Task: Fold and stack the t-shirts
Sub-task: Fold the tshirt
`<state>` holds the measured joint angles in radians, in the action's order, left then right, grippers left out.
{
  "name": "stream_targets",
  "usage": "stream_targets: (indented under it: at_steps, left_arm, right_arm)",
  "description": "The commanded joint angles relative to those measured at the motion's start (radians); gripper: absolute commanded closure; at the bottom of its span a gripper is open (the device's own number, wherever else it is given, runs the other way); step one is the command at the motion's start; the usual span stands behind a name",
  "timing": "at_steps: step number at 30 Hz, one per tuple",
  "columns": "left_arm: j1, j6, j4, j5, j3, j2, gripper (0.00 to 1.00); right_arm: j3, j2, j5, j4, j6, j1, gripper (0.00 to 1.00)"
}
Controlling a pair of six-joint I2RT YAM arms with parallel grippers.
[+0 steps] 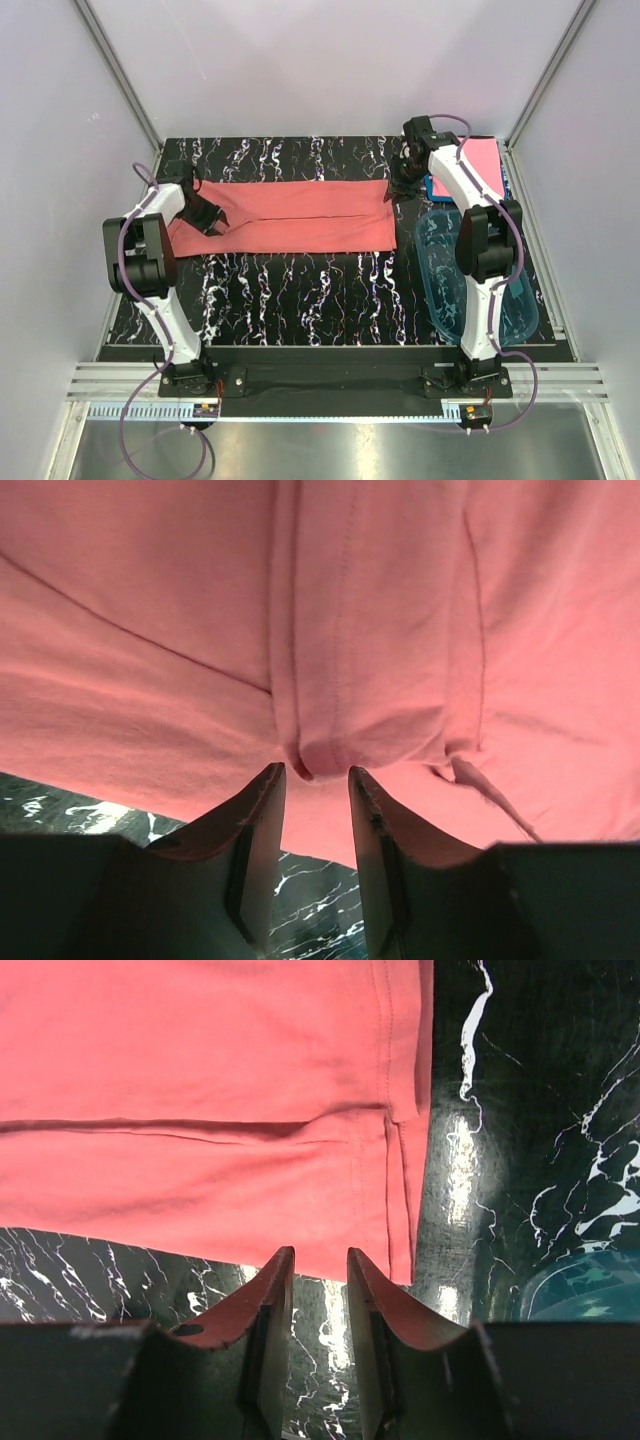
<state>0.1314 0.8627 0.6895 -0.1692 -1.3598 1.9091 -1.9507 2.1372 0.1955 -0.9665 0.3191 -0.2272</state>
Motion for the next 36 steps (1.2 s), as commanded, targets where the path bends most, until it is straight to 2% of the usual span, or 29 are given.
stream_targets:
  at_steps: [1,10,13,15,18,23,24,25,26,29,31,33,36]
  left_arm:
    - [0.002,0.039,0.005,0.034,-0.021,0.001,0.63]
    - [0.000,0.044,-0.010,0.008,-0.090,0.073,0.68]
    - [-0.003,0.029,-0.011,0.002,-0.140,0.097,0.91]
    - [-0.022,0.009,-0.007,0.025,-0.174,0.091,1.00]
    - [-0.059,-0.037,-0.002,0.076,-0.252,0.103,1.00]
    - [-0.095,-0.063,-0.004,0.033,-0.424,0.214,1.00]
    - [-0.111,-0.074,-0.011,0.033,-0.458,0.234,0.98]
    - [-0.118,-0.109,-0.016,0.030,-0.490,0.284,0.83]
    - [-0.121,-0.120,-0.004,0.036,-0.522,0.306,0.72]
    - [-0.121,-0.162,0.085,0.088,-0.648,0.338,0.54]
    - [-0.124,-0.200,0.094,0.153,-0.635,0.299,0.51]
    - [-0.124,-0.229,0.076,0.200,-0.583,0.193,0.50]
    - [-0.122,-0.280,0.044,0.281,-0.417,0.035,0.50]
  right_arm:
    - [0.030,-0.040,-0.001,0.012,-0.014,-0.009,0.65]
    - [0.044,-0.049,0.007,0.009,-0.020,-0.008,0.65]
    - [0.061,-0.056,0.005,0.012,-0.022,-0.008,0.66]
    - [0.067,-0.060,0.005,0.011,-0.022,-0.008,0.65]
    - [0.082,-0.063,0.010,0.017,-0.015,-0.008,0.66]
    - [0.084,-0.050,0.033,0.022,0.005,-0.008,0.66]
    - [0.081,-0.049,0.036,0.018,0.006,-0.008,0.65]
    - [0.081,-0.049,0.039,0.017,0.009,-0.008,0.66]
    - [0.085,-0.053,0.044,0.018,0.011,-0.009,0.65]
    - [0.108,-0.066,0.042,0.023,0.011,-0.012,0.65]
    - [0.134,-0.076,0.038,0.037,0.012,-0.012,0.66]
    - [0.147,-0.072,0.038,0.049,0.017,-0.015,0.66]
    - [0.130,-0.042,0.042,0.055,0.021,-0.034,0.66]
